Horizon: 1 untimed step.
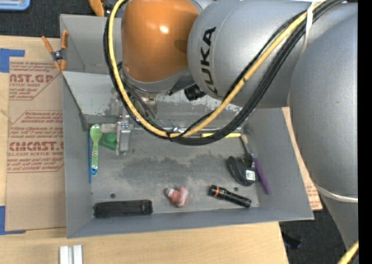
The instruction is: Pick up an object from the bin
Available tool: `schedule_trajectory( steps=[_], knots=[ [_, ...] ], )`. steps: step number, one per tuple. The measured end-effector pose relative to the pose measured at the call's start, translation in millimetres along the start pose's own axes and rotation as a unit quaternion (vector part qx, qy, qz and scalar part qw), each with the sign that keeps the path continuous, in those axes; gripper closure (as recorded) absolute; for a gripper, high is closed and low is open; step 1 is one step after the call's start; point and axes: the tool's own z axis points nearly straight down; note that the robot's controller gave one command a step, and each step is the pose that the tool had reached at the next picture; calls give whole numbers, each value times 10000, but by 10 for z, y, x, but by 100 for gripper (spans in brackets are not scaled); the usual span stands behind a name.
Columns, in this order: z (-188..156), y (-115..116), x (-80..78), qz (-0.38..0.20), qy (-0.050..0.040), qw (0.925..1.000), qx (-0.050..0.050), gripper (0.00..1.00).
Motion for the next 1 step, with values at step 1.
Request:
schedule_trajectory(
  steps=[1],
  knots=[
    [-54, -18, -14, 15, -36, 10000, -7, 0]
  ],
)
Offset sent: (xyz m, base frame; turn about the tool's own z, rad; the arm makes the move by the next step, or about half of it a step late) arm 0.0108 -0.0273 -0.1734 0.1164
